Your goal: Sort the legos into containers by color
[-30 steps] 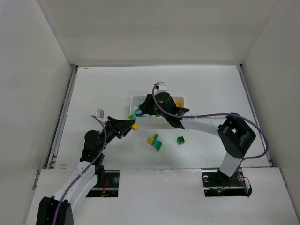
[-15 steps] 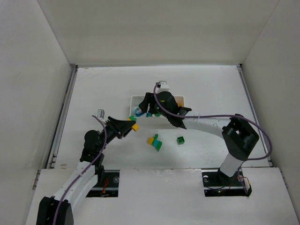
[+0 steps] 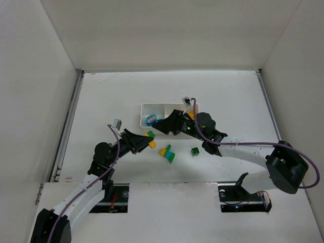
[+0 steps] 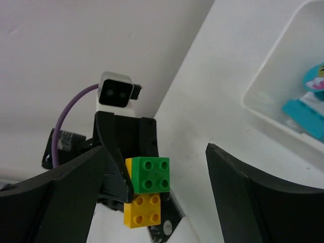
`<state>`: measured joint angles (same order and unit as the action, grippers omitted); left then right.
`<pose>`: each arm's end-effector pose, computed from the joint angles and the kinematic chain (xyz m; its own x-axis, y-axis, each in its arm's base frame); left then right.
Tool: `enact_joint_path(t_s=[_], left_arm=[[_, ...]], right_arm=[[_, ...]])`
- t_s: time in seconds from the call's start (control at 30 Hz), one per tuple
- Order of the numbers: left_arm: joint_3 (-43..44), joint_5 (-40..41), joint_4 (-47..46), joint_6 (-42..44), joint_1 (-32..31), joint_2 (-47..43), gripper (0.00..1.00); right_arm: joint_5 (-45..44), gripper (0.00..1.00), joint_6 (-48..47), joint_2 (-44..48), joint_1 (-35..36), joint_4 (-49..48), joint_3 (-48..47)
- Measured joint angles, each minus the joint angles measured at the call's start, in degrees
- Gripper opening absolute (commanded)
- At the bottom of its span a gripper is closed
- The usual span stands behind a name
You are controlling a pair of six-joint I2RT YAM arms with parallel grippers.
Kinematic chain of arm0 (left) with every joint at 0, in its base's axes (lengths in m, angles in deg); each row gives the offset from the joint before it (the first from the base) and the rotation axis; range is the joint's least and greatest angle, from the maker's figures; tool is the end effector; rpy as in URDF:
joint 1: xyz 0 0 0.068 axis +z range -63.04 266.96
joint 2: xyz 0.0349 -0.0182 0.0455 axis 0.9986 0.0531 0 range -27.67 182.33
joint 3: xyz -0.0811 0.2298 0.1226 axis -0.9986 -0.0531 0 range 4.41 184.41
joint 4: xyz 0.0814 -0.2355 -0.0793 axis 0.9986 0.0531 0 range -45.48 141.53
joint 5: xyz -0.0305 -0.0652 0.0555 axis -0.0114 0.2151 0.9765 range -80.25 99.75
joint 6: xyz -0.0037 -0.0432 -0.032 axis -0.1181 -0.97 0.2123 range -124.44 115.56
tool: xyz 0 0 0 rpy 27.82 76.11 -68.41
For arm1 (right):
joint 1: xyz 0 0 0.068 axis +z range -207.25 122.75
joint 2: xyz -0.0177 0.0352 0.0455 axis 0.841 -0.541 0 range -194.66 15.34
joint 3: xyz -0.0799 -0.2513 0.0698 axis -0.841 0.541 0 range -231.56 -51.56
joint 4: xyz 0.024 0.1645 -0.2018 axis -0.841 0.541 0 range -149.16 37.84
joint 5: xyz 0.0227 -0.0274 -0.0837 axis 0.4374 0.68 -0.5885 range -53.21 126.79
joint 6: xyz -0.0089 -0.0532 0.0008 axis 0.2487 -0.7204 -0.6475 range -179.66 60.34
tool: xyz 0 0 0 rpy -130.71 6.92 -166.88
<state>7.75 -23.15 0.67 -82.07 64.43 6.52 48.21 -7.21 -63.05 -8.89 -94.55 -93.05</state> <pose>0.1256 -0.0730 0.2111 -0.7472 -0.5779 -0.3282 0.3766 0.0386 -0.9256 0.1991 0.2347 0.2701 -0.6956 0.3871 -0.6052 -0.5129 0.3224 0.7956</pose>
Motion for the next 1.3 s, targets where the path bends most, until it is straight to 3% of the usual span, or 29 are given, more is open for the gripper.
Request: enact_joint_path(t_s=[0.63, 0.93, 1.07, 1.3], left_arm=[[0.8, 1.6, -1.7, 1.1, -5.5, -0.3, 0.18], [1.7, 1.7, -2.3, 1.8, -5.5, -0.3, 0.18], [1.8, 1.7, -2.6, 1.9, -5.5, -0.3, 0.19], [1.9, 1.8, -3.0, 2.4, -5.6, -0.2, 0.2]], right_arm=[[7.7, 0.67, 9.3, -3.0, 1.9, -14.9, 5.0], [8.1, 0.5, 10.4, -3.9, 2.4, -16.5, 5.0], [8.6, 0.49, 11.4, -5.0, 2.4, -18.0, 5.0], [9.4, 0.37, 14.5, -6.8, 2.3, -22.4, 5.8]])
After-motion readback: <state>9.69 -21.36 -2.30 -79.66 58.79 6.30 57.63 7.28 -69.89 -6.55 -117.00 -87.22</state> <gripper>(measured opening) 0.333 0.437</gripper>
